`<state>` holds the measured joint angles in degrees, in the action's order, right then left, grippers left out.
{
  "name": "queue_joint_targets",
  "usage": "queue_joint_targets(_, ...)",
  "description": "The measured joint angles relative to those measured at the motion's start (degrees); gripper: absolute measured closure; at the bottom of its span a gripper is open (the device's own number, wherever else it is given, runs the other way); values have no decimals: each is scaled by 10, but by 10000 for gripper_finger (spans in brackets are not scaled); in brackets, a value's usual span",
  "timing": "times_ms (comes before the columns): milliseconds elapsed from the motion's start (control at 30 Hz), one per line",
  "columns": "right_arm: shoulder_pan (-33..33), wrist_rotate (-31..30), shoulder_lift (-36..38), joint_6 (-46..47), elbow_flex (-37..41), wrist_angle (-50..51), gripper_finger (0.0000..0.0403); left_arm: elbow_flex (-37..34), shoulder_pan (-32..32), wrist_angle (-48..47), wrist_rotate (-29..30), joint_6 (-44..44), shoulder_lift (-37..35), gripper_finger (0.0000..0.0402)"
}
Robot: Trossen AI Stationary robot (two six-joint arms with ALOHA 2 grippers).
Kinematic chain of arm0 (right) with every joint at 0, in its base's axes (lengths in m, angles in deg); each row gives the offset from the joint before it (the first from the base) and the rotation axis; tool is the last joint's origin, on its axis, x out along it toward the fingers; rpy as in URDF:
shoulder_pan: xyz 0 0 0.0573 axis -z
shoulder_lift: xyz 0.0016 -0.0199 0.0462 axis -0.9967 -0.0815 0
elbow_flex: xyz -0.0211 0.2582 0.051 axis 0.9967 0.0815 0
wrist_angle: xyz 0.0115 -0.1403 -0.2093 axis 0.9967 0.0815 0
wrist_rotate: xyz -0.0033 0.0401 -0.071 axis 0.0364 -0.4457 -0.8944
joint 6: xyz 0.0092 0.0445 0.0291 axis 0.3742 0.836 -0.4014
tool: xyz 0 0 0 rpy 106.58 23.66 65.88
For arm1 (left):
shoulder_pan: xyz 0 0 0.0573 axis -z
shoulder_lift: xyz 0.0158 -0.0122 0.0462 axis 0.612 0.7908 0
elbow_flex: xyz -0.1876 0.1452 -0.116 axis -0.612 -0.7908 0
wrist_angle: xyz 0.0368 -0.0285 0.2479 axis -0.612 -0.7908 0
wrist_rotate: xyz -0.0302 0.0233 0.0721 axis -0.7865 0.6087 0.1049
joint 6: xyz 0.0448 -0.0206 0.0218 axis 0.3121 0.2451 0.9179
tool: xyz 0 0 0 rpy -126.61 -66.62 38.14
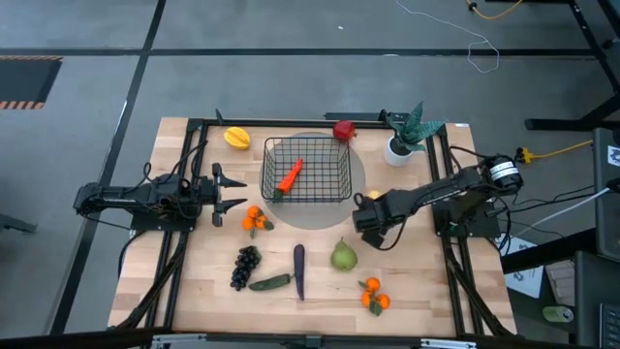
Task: Build produce basket
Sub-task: Put the yellow pear into the wire basket
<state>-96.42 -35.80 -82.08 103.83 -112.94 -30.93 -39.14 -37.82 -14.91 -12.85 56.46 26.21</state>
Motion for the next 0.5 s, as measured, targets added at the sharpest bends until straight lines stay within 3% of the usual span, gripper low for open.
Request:
queue_joint_targets(100,0,3,1,-61,-17,-70,262,0,0,0,0,0,0,207)
queue_joint_targets(233,0,2,6,-112,-46,-71,262,0,0,0,0,0,0,207)
queue_joint_targets(367,0,-8,30,-136,-83,13,262,0,0,0,0,0,0,207)
queue_joint_targets(500,0,-123,76,-94,-115,145,262,0,0,0,0,0,0,207)
